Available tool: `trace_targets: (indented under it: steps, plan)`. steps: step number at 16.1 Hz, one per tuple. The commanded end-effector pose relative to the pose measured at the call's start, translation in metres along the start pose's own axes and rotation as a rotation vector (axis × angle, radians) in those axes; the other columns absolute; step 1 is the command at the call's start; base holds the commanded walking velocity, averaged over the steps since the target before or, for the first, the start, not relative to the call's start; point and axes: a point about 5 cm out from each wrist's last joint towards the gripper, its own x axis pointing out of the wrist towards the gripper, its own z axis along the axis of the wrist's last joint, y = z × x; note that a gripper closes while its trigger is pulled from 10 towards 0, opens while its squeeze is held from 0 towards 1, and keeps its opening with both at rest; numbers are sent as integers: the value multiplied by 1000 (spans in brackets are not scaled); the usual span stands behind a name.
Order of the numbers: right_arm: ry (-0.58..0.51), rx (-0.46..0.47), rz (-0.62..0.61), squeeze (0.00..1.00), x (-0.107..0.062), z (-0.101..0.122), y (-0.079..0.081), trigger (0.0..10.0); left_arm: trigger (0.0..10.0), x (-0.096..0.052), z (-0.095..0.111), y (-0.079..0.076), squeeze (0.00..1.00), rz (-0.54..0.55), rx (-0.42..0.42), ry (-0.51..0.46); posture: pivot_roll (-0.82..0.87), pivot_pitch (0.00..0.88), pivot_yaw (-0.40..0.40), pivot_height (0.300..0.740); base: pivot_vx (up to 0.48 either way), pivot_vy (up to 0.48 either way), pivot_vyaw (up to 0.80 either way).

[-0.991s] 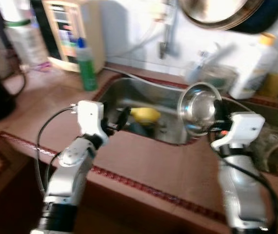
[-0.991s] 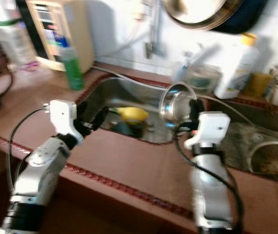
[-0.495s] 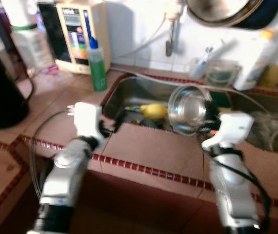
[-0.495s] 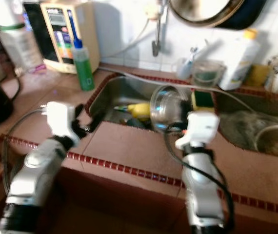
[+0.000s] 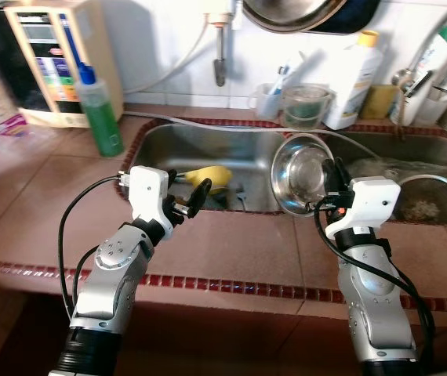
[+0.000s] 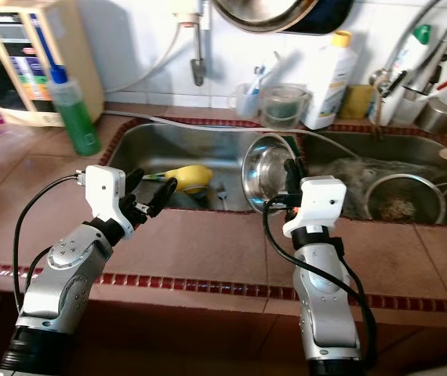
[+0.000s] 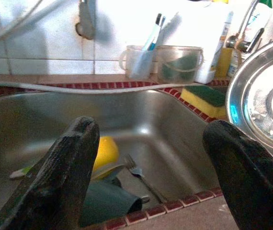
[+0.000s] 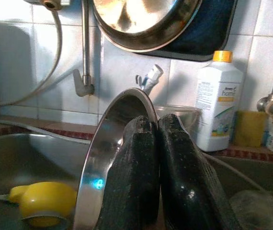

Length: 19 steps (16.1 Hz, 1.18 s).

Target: Kitchen organization

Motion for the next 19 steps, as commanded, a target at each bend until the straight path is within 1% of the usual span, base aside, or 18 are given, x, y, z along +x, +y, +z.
trace_targets:
  steps: [1,2,4,16,17,19]
  plan:
    - [3,-11,5,0,0,0,0,10000,10000,-2,3,2,0,-3,8,-6,-199,0,24,740,0,0,-688]
    - [-1,-4,5,0,0,0,0,10000,10000,-2,3,2,0,-7,7,-7,-200,0,24,740,0,0,-738]
    - [-21,-5,11,0,-1,2,0,10000,10000,-3,3,1,0,-31,5,-13,-204,0,24,740,0,0,0]
    - [-28,-12,22,0,-1,2,2,10000,10000,-4,2,0,0,-50,4,-3,-203,0,19,740,284,0,0]
    - [-27,-11,23,0,-1,2,2,10000,10000,-4,1,0,0,-50,5,6,-202,0,19,740,0,0,0]
    - [-25,-12,26,0,-1,2,3,10000,10000,-5,0,-1,0,-40,-23,9,-202,0,18,740,0,0,0]
